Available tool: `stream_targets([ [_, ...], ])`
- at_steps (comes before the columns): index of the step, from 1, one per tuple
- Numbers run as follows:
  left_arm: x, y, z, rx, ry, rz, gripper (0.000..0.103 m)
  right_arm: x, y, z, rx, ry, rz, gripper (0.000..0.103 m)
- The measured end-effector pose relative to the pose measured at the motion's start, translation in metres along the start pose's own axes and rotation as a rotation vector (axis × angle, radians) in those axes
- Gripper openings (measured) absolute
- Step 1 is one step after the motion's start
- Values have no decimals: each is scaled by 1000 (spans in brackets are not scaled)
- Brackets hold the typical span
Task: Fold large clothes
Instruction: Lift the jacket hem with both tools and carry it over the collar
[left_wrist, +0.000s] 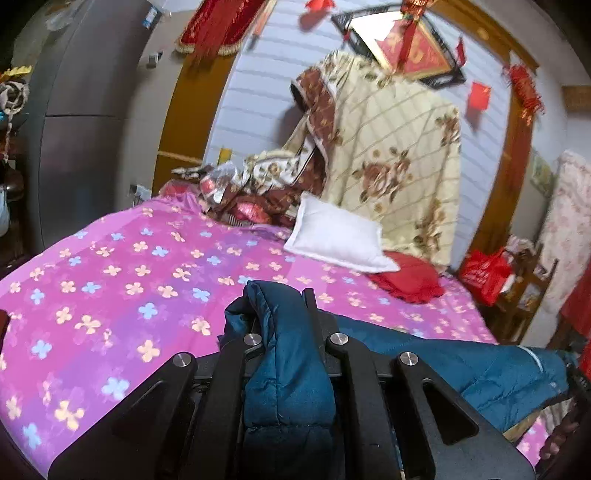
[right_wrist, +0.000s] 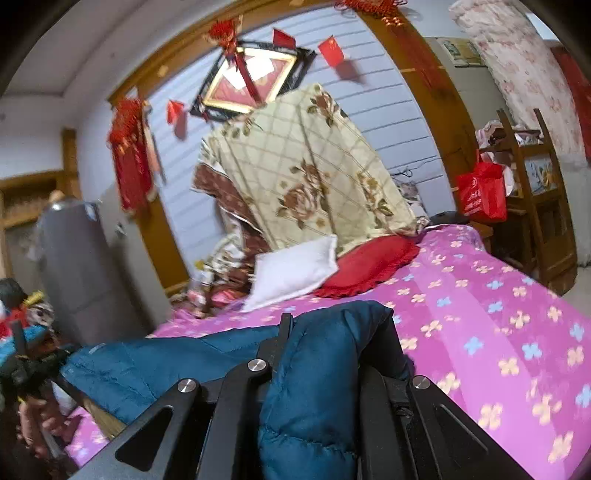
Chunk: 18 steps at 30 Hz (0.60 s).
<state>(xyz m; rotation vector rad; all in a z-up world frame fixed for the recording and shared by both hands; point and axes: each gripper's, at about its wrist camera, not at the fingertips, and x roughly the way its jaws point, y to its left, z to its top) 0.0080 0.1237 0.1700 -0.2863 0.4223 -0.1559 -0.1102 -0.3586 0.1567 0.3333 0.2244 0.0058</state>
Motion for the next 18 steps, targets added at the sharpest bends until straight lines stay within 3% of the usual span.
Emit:
stream_targets([
  [7,100,-8,-1,61,92,118,6,98,-8,8,9,62,-76,8],
  [12,167,-13,-20,93,183,181,6,141,-15,-8,-13,96,-138,8],
  [18,212,-19,-51,132,231,220,7,178,-37,-33,-3,183,-191,9],
])
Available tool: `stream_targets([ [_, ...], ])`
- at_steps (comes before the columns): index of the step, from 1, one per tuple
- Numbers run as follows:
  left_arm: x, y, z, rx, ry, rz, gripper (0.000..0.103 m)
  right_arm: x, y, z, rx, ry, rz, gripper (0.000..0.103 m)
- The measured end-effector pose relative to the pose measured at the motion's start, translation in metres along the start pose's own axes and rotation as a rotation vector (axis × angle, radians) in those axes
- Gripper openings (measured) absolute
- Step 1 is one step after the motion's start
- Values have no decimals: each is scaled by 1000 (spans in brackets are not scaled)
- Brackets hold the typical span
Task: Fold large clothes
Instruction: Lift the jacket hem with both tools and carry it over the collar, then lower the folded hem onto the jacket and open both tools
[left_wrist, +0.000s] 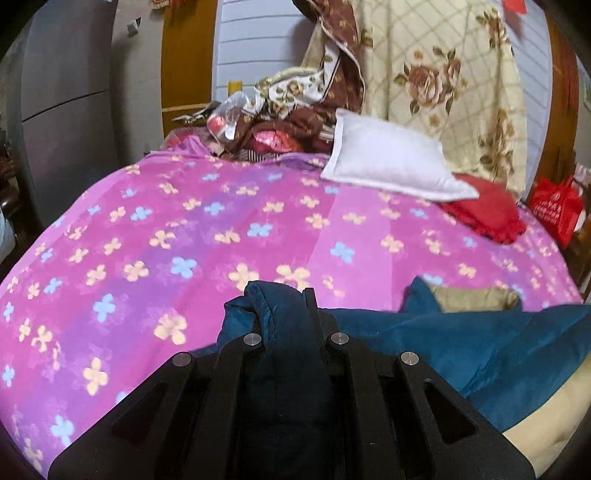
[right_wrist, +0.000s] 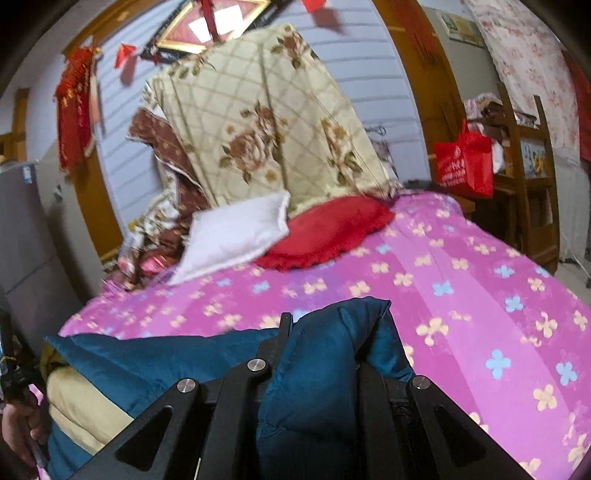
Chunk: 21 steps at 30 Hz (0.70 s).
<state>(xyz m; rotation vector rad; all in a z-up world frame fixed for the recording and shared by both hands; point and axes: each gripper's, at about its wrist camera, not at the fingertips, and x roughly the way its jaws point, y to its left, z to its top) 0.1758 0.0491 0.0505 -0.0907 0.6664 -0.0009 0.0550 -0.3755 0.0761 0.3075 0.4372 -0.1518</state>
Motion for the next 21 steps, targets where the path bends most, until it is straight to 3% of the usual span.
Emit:
stream_targets([
  [6,30,-2,-12,-22,77,-13,9,29,-7,-13,-13,80,-26,8],
  [13,50,-4,-19,-27,161,-4,11,65,-14,-26,18,252,-43,9],
  [17,54,-5,-17,-12,201,-2,11,71,-18,-29,43,301,-31,13],
  [19,54,0,-13,-21,243,-36,14,70,-22,-27,80,320,-5,15],
  [21,48,10,-7,-52,274,-83,21,65,-32,-23,169,327,52,25],
])
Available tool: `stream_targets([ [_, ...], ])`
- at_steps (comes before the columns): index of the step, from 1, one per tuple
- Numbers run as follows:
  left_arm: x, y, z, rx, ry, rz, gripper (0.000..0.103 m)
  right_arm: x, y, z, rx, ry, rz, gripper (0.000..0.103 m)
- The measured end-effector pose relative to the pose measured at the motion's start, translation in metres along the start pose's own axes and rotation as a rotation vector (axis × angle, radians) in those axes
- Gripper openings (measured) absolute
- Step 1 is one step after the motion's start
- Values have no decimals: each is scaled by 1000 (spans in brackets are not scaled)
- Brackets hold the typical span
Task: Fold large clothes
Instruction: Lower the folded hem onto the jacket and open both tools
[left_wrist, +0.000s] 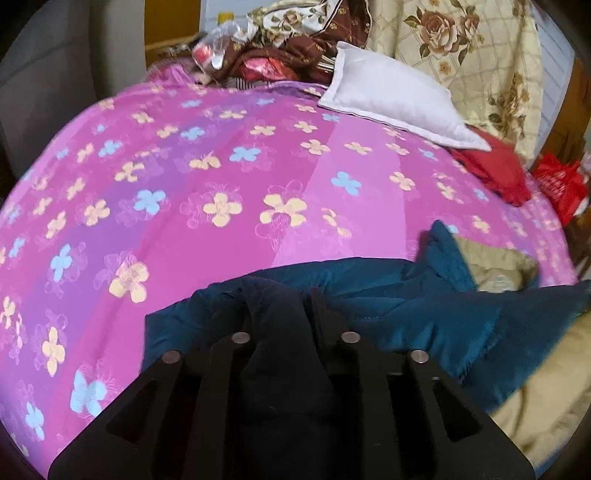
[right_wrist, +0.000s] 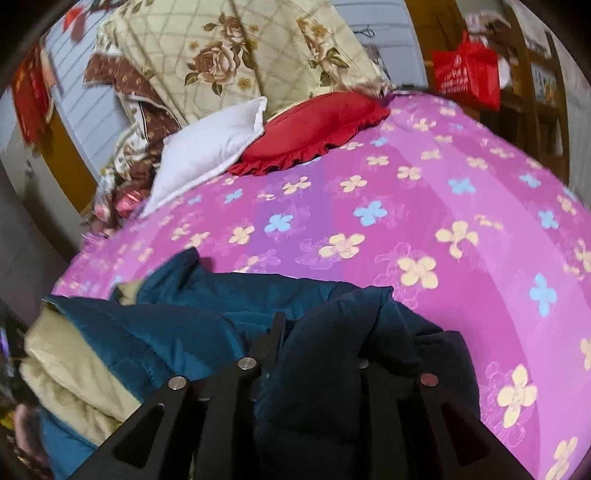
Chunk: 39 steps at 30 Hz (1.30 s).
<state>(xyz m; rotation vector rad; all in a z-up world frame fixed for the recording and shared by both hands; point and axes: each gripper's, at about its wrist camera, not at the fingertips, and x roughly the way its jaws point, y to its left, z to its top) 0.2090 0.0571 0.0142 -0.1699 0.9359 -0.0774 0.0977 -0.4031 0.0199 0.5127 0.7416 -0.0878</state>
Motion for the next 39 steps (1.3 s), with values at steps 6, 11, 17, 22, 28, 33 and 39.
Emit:
stream_targets([
  [6,-61,27,9,-56,-85,-124,59,-53,-21,10,244,-93,226,74],
  [11,-113,32,0,-29,-234,-97,76,-97,-2,7,106,-182,166,75],
  [17,-105,16,-21,11,-214,-87,76,-88,30,-11,-130,-110,57,75],
  [22,-85,-17,-19,111,-188,-38,76,-66,47,-11,-199,-53,23,75],
  [28,-53,-65,22,241,-171,36,76,-13,58,25,-184,39,-14,76],
  [33,2,-80,36,351,-77,158,76,50,53,40,-266,201,-122,76],
  [39,39,-50,22,236,-21,176,80,80,22,36,-218,195,-153,96],
])
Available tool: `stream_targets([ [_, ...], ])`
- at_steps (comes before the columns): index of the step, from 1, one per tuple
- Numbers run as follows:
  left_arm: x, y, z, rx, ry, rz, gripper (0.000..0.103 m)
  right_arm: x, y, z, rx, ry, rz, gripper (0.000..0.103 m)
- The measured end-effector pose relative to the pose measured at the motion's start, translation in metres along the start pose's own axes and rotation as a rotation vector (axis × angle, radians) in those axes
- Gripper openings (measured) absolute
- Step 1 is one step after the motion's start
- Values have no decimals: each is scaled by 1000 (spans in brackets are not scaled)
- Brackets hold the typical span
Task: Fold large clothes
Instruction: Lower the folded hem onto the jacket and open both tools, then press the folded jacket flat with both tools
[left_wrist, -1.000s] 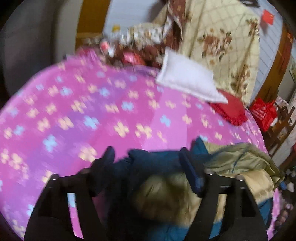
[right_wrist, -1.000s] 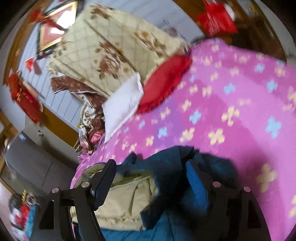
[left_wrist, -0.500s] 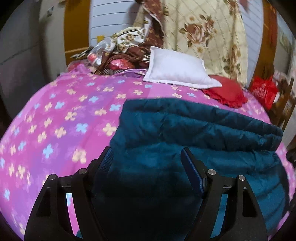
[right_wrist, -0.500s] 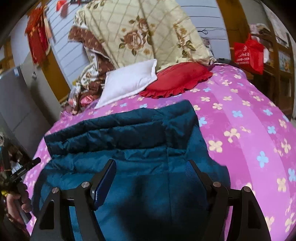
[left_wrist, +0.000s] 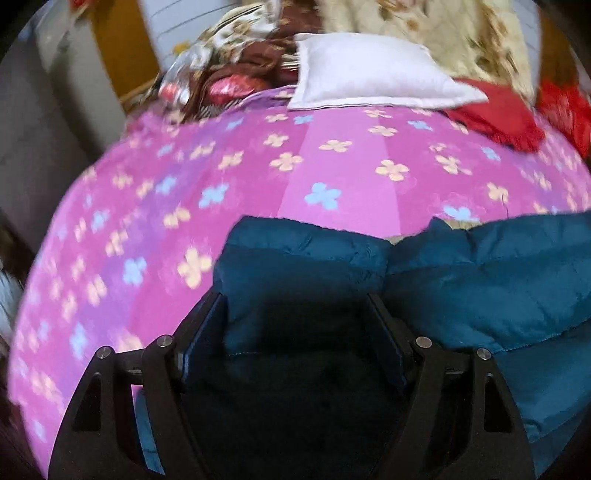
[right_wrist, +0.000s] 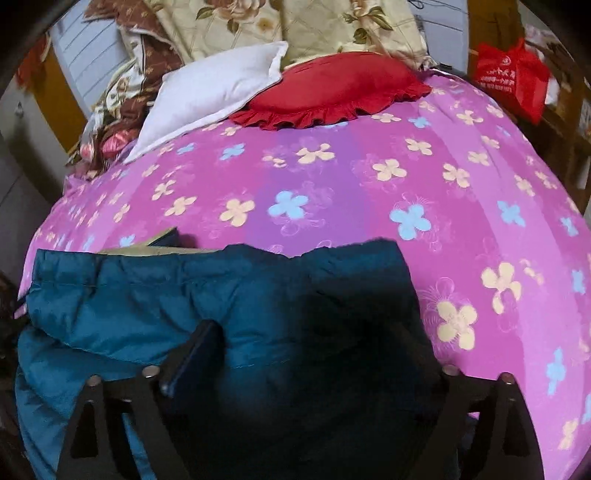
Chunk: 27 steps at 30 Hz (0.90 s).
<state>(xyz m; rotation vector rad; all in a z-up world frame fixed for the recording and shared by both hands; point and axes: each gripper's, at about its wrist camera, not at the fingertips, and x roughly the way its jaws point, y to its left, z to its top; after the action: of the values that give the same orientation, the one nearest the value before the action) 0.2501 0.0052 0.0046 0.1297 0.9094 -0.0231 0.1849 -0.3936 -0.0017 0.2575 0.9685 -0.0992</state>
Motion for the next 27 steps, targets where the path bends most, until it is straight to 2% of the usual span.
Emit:
stream_targets([
  [5,3,4,-10,-80,-28,21,84,14,-9,0,39,6,15,100],
  [10,-2,-2,-1,-54,-20,59,84,12,-7,1,50,1,7,100],
  [12,-29,10,1,-83,-86,60,83,-2,-4,1,48,-28,-30,91],
  [13,-44,16,0,-104,-112,41,83,-16,-1,1,53,-61,-52,89],
  [16,-89,26,-10,-108,-147,-32,83,-70,23,-4,44,-170,14,89],
  [18,-115,22,-27,-78,-149,-87,83,-97,47,-16,3,-199,33,89],
  [22,-149,1,-67,-36,-139,-157,83,-131,103,-60,-68,-172,84,89],
  [24,-155,-11,-83,-29,-137,-186,83,-141,114,-84,-71,-184,99,90],
  [27,-144,-31,-101,-7,-91,-178,83,-141,123,-112,-74,-205,70,95],
])
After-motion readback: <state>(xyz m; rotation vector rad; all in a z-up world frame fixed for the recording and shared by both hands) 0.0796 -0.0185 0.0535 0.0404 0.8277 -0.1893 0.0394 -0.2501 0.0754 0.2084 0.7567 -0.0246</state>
